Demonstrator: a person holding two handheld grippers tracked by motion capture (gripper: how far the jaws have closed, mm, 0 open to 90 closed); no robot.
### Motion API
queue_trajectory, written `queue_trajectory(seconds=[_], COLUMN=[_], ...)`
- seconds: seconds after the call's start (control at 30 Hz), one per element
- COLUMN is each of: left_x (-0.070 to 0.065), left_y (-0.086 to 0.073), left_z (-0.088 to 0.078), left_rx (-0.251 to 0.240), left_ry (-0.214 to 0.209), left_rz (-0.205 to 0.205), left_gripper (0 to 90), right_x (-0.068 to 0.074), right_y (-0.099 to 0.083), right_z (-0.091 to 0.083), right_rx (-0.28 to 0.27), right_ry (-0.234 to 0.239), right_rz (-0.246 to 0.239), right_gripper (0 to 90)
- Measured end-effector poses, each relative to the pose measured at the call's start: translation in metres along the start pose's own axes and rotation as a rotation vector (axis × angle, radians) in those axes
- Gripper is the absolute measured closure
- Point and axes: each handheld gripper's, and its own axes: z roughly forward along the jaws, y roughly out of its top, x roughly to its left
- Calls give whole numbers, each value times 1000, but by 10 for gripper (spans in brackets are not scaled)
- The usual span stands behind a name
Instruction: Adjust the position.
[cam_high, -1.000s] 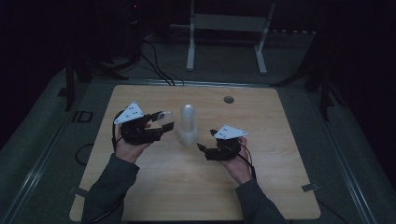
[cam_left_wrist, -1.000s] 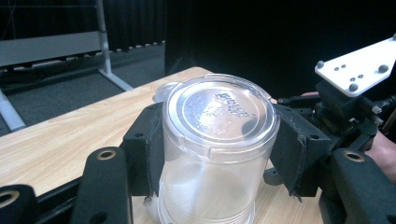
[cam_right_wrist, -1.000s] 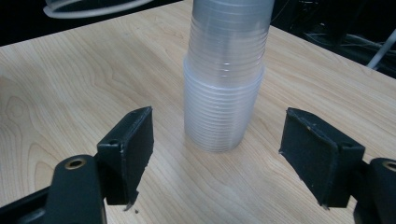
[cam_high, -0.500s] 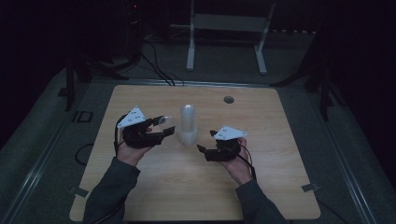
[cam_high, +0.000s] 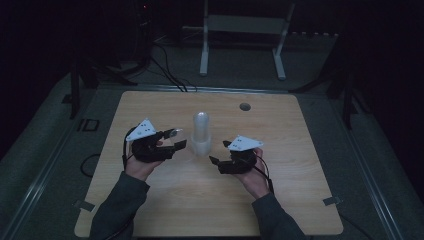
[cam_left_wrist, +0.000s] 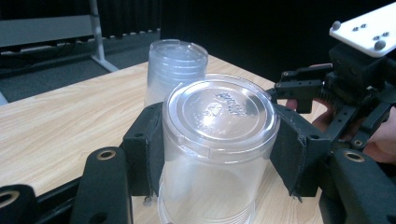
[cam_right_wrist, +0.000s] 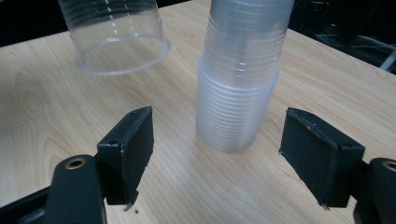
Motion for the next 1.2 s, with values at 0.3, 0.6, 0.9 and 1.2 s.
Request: queue_trajectory(seconds=[0.3, 0.6, 0.9, 1.2], left_x=[1, 0, -1, -2], left_y=[-3, -8, -12, -15], left_z=[0, 4, 6, 9], left_rx=[-4, 1, 11, 22], left_ry=[-7, -24, -33, -55], left_rz=[1, -2, 0, 10], left_gripper=[408, 409, 409, 410], right_x=[2, 4, 8, 9], right_y=[3, 5, 7, 10], right_z=[-4, -7, -8, -10], right_rx=[-16, -28, -38, -52], right_ry=[16, 31, 50, 71], right_rz=[-2, -8, -21, -26], right_gripper=[274, 273, 273, 274])
